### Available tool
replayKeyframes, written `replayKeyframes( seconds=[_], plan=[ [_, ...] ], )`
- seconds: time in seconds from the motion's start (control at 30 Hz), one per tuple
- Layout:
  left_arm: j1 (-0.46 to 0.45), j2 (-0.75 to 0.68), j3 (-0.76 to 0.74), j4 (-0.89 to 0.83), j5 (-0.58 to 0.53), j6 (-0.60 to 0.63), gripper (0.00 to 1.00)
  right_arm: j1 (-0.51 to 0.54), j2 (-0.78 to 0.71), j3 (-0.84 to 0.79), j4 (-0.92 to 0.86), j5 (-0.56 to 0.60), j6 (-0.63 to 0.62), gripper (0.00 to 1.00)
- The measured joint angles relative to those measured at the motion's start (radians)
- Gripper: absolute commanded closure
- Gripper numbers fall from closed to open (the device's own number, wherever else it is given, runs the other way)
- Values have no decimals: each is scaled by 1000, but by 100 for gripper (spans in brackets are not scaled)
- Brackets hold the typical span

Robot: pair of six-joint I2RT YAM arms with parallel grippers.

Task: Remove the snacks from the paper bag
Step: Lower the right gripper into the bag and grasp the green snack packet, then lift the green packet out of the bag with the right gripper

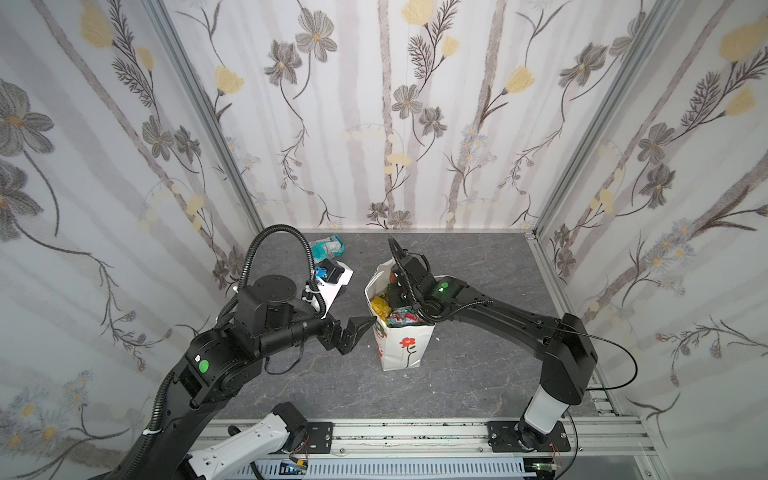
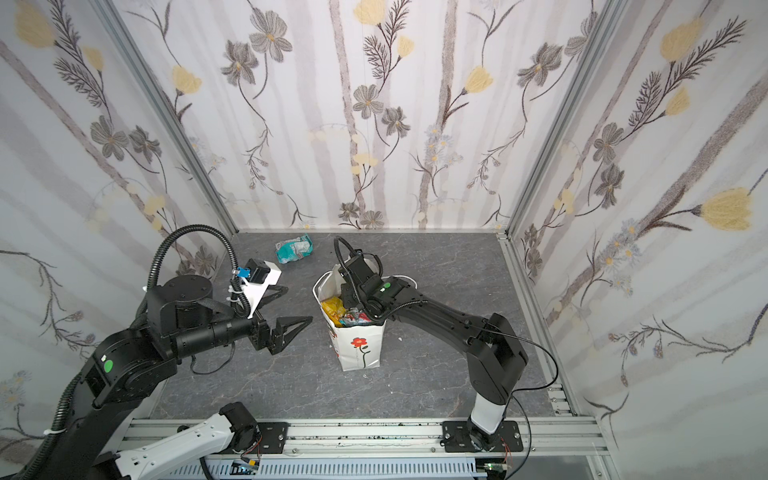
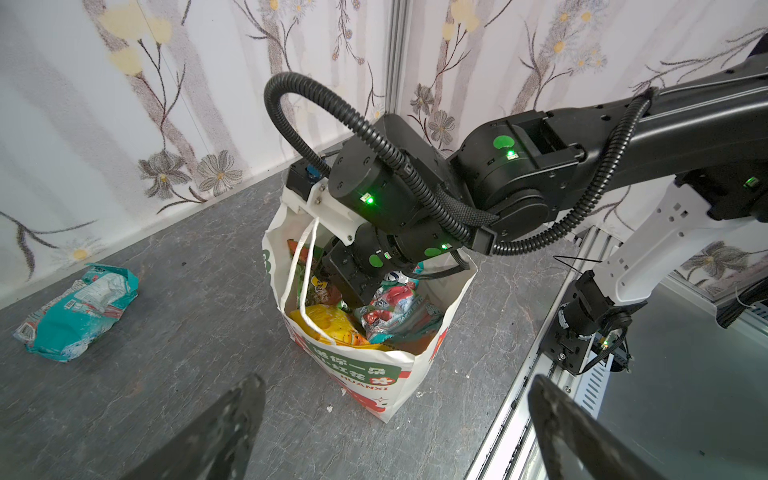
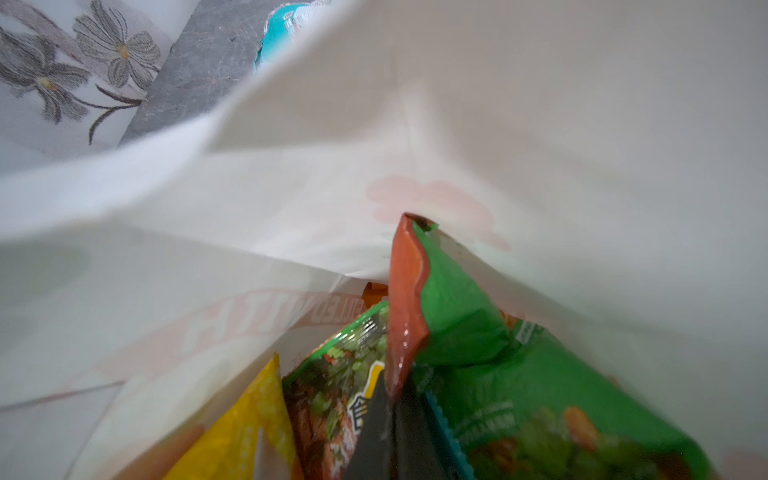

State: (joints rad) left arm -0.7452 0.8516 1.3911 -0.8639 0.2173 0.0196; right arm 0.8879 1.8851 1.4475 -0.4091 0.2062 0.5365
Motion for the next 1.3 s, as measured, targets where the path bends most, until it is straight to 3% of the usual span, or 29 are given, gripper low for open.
replayKeyframes(
  seconds=[1.3],
  plan=[
    [0, 6, -6, 23, 0, -35, 0, 20, -159, 61, -31, 64, -48, 100]
  ],
)
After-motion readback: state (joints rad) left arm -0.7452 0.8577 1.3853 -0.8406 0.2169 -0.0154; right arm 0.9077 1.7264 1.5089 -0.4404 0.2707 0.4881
